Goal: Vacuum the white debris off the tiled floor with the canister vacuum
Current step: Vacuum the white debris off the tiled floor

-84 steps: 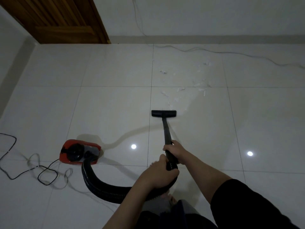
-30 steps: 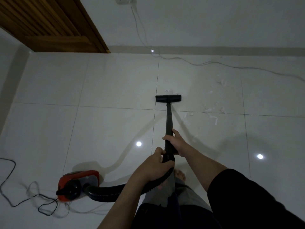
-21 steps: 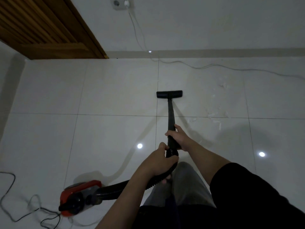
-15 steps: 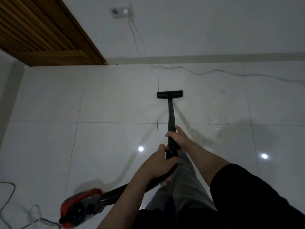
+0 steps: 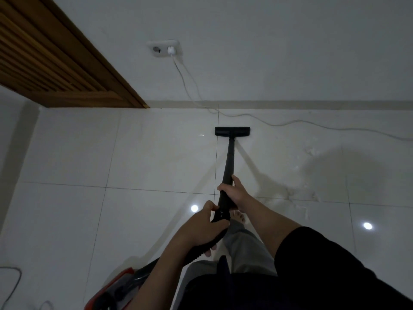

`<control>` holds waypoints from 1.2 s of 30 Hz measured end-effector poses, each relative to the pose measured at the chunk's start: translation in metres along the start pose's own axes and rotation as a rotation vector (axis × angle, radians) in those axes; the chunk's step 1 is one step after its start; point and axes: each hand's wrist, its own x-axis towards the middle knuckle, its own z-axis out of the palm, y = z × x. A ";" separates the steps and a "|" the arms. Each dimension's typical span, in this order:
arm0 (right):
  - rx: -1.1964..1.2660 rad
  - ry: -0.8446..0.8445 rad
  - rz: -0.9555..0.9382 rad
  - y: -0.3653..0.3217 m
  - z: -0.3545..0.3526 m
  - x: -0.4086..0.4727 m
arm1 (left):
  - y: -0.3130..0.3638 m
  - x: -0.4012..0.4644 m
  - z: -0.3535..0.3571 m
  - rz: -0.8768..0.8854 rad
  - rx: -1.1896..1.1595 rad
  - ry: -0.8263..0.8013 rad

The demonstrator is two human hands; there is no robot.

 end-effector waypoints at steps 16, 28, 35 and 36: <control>-0.028 -0.011 0.002 -0.043 0.000 0.024 | 0.023 0.025 -0.034 -0.032 0.064 0.011; -0.071 0.004 -0.004 -0.012 0.014 0.006 | 0.007 -0.011 -0.025 -0.003 0.033 -0.007; -0.073 0.026 -0.039 0.030 0.022 -0.019 | -0.023 -0.041 0.000 0.001 0.028 0.010; -0.064 0.030 -0.040 0.038 0.023 -0.022 | -0.030 -0.044 0.005 0.007 0.038 0.017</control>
